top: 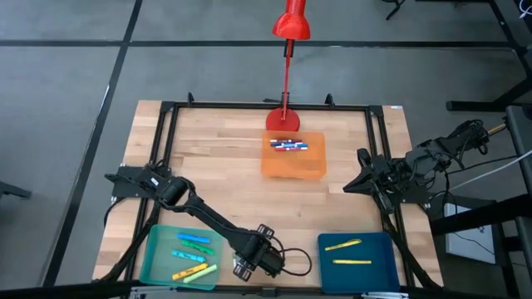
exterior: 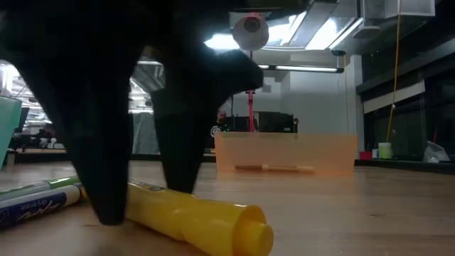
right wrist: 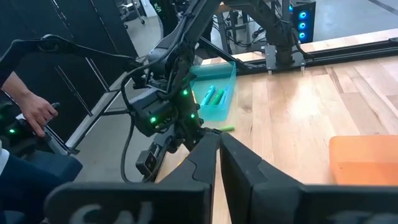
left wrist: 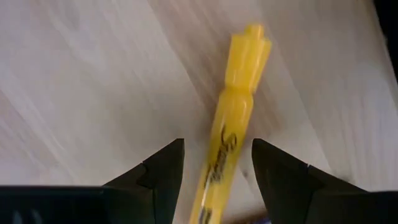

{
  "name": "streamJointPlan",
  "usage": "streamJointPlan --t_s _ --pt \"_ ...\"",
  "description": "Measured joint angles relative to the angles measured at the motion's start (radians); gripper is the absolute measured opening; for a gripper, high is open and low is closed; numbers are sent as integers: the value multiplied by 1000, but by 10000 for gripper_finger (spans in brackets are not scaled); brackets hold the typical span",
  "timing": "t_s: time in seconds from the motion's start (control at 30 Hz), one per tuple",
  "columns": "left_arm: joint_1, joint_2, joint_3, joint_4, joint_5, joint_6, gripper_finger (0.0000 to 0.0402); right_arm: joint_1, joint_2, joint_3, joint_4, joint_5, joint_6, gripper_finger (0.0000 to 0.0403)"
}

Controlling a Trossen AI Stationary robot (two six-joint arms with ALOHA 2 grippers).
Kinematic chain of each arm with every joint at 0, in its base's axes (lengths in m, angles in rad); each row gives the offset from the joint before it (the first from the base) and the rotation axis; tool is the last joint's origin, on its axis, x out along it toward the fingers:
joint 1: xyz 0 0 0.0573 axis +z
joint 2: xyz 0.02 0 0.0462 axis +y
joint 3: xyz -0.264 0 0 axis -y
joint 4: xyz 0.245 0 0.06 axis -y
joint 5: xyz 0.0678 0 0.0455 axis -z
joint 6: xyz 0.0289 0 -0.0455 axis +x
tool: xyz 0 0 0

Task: Pick & Place Markers
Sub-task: Put the yellow highlighter pen into the green bin

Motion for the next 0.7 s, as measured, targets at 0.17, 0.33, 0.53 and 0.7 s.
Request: streamJointPlan --t_s 0.17,0.33,0.53,0.7 --pt "2 18 1 15 9 4 182 0 0 0 0 0 0 23" --pt "3 23 3 15 21 33 177 0 0 0 0 0 -1 23" --pt "4 24 2 14 39 39 148 0 0 0 -1 0 -5 23" --pt "4 25 2 16 49 40 87 0 0 0 -1 0 -5 23"
